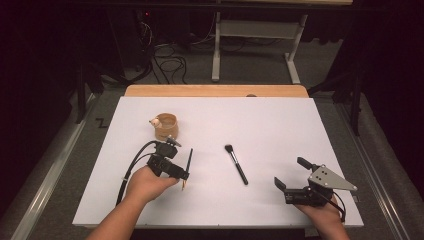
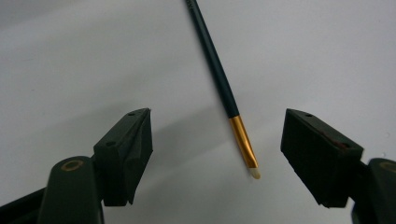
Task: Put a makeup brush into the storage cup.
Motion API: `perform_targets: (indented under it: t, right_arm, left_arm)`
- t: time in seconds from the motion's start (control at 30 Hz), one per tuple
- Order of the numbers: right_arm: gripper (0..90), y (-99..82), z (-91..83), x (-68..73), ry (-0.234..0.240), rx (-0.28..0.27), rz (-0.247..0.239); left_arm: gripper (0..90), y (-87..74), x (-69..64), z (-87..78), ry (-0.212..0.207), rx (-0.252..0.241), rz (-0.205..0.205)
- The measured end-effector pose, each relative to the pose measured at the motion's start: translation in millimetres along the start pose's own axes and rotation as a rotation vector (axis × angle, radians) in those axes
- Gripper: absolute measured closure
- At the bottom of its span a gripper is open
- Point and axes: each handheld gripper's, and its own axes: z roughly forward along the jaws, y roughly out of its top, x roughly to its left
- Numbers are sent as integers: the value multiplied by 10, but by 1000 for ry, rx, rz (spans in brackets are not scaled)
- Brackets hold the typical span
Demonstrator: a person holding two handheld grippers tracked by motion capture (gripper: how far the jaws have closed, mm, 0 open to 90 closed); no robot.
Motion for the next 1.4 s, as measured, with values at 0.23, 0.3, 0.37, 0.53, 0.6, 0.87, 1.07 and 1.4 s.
perform_targets:
  t: [0.23,0.3,0.37,0.53,0.6,0.87,1.07,1.4]
  right_arm:
    - [4,-2,5,6,1,3,0]
    - [5,-2,5,6,1,2,-3]
    - [4,-3,5,5,1,2,-2]
    - [4,-3,4,4,1,3,0]
    - [5,-5,5,3,3,2,-1]
    - [5,-9,7,6,6,3,7]
    - [5,-13,14,0,3,5,-2]
    - [5,-20,22,2,3,7,4]
  left_arm:
    - [292,44,-80,64,16,20,10]
    - [306,54,-98,79,25,23,16]
    - [321,64,-121,102,35,36,24]
    - [358,77,-146,144,55,53,25]
    - [371,83,-146,151,58,46,10]
    - [453,112,-159,162,67,28,-24]
    - [517,123,-187,178,72,29,-27]
    - [617,129,-208,221,87,45,-36]
